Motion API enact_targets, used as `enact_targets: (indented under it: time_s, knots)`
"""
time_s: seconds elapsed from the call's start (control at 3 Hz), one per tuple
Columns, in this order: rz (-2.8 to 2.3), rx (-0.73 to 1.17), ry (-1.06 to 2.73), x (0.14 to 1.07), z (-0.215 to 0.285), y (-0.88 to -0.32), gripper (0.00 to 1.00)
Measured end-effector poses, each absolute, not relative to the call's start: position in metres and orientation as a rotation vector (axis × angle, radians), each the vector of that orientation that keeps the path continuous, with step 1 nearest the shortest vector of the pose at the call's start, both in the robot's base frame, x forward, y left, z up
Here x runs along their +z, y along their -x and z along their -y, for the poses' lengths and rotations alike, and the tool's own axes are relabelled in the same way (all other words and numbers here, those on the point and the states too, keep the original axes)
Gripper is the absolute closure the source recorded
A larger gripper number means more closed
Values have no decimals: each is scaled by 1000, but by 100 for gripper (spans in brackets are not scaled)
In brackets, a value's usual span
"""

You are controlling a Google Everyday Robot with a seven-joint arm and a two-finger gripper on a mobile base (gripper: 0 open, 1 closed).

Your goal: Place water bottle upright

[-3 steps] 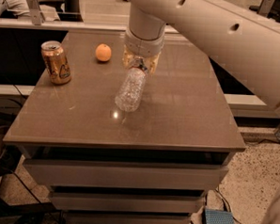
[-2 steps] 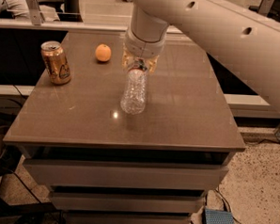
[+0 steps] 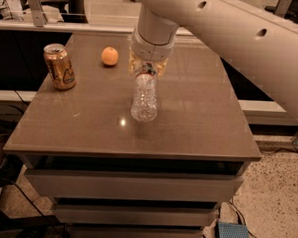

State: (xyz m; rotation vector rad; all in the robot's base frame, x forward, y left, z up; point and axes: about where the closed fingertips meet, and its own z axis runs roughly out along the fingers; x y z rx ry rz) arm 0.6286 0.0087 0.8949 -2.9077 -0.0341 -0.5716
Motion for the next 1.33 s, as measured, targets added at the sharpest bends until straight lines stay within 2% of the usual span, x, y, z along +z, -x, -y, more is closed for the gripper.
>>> enact_targets:
  time_s: [0.67,1.33]
  knots:
    - [220,-560,2721,884,-19,-627,100]
    - [482,-706,2458,902,-11,-632,100]
